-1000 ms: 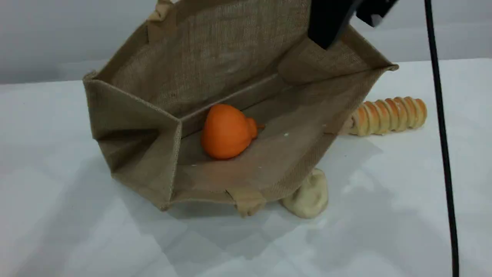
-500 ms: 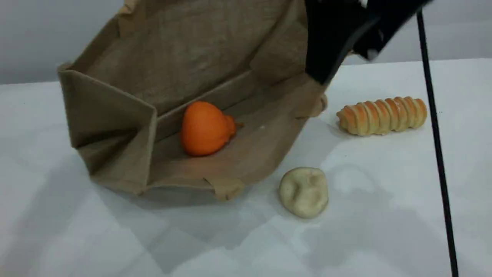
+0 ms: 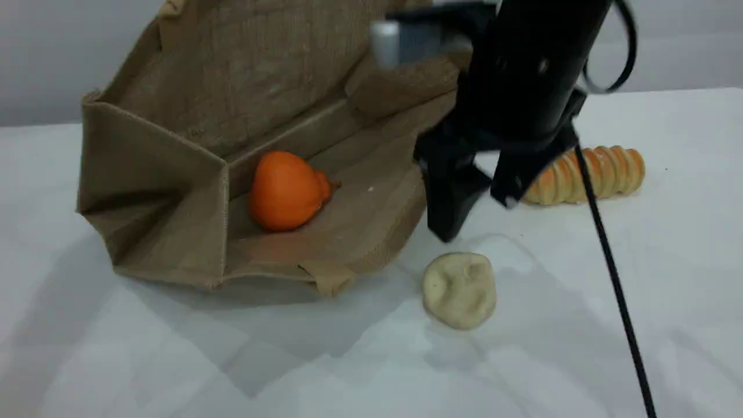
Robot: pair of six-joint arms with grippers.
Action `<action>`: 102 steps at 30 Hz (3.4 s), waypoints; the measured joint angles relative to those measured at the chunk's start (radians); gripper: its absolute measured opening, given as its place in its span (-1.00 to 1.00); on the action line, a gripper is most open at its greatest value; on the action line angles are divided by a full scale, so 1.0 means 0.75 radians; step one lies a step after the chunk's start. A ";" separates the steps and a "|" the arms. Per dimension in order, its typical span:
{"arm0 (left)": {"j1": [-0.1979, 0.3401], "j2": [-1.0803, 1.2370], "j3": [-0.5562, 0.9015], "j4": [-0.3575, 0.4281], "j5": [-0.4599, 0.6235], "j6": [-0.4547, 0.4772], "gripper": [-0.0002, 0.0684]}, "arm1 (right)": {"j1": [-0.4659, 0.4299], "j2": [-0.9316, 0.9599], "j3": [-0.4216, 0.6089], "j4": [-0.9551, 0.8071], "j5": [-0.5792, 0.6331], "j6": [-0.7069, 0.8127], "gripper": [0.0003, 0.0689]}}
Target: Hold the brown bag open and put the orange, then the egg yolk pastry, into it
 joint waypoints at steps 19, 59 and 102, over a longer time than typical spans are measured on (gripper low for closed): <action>0.000 0.000 0.000 -0.066 0.000 0.001 -0.76 | 0.000 0.188 -0.004 -0.028 -0.211 -0.003 0.63; -0.001 0.000 0.000 -0.065 -0.001 0.000 -0.76 | 0.002 -0.186 0.129 -0.238 -0.150 0.133 -0.90; -0.059 0.000 0.000 -0.170 -0.001 0.037 -0.76 | 0.004 0.049 0.034 1.440 -0.779 -1.257 -0.83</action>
